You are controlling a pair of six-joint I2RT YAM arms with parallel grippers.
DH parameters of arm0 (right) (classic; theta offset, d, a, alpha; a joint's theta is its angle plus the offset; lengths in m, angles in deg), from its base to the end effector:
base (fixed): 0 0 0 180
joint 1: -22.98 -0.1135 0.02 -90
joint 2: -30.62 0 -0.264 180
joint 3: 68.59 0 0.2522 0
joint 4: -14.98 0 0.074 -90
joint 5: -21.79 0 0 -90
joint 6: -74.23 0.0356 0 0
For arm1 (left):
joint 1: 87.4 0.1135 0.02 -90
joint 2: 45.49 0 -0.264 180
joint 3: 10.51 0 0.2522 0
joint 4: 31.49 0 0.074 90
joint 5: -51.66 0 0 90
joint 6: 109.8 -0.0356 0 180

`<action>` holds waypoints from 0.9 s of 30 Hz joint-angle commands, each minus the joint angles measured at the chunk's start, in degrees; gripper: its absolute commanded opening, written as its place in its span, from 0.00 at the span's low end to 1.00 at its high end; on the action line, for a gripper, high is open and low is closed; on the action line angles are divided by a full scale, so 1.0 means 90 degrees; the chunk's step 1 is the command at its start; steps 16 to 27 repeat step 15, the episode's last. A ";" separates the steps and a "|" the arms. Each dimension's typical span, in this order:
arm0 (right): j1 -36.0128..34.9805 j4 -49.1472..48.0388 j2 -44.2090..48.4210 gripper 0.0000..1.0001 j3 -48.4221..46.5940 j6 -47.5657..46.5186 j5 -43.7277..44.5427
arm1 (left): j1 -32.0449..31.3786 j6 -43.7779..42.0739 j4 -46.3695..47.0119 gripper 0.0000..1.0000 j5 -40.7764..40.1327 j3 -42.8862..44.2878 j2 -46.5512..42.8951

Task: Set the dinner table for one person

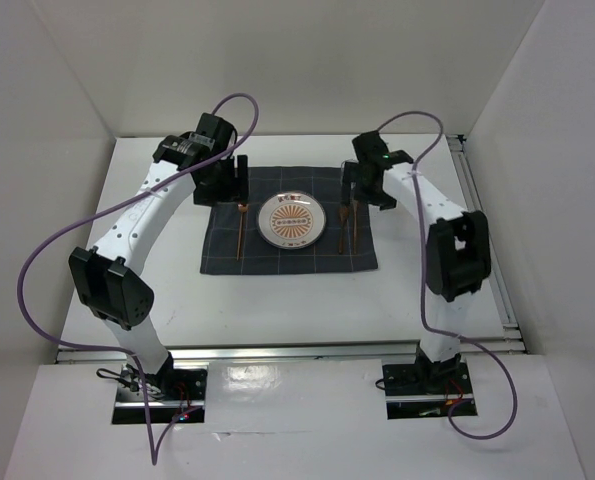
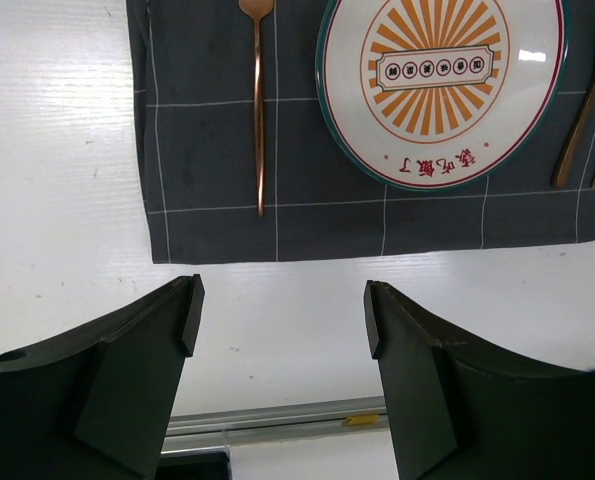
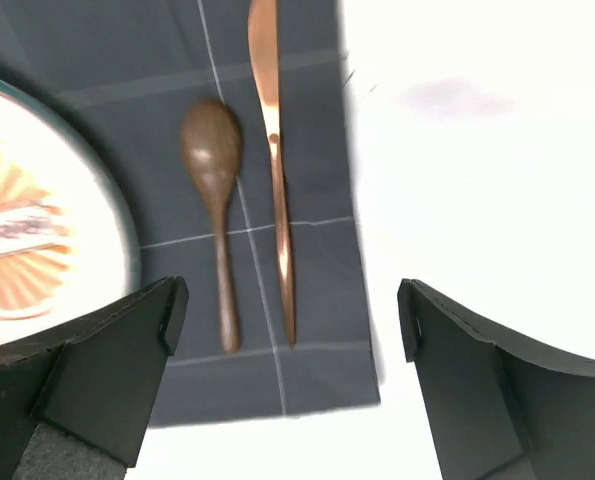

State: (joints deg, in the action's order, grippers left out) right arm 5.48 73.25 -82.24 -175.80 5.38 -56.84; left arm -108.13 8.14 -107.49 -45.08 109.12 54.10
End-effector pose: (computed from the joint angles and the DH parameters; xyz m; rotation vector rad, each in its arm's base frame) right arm 0.4040 0.1200 0.2341 0.1453 2.6446 -0.0458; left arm 0.3402 -0.1243 0.3696 -0.2060 2.5394 -0.1846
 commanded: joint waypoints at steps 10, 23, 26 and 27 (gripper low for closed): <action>0.0654 0.0416 0.4472 1.00 0.1984 0.1478 0.1138 | -0.0021 0.0010 0.1085 0.87 0.0320 -0.0512 -0.1124; 0.0714 0.0688 0.5331 1.00 0.2522 0.1537 0.1382 | -0.0021 0.0069 0.1368 0.87 0.0495 -0.0737 -0.1338; 0.0714 0.0688 0.5331 1.00 0.2522 0.1537 0.1382 | -0.0021 0.0069 0.1368 0.87 0.0495 -0.0737 -0.1338; 0.0714 0.0688 0.5331 1.00 0.2522 0.1537 0.1382 | -0.0021 0.0069 0.1368 0.87 0.0495 -0.0737 -0.1338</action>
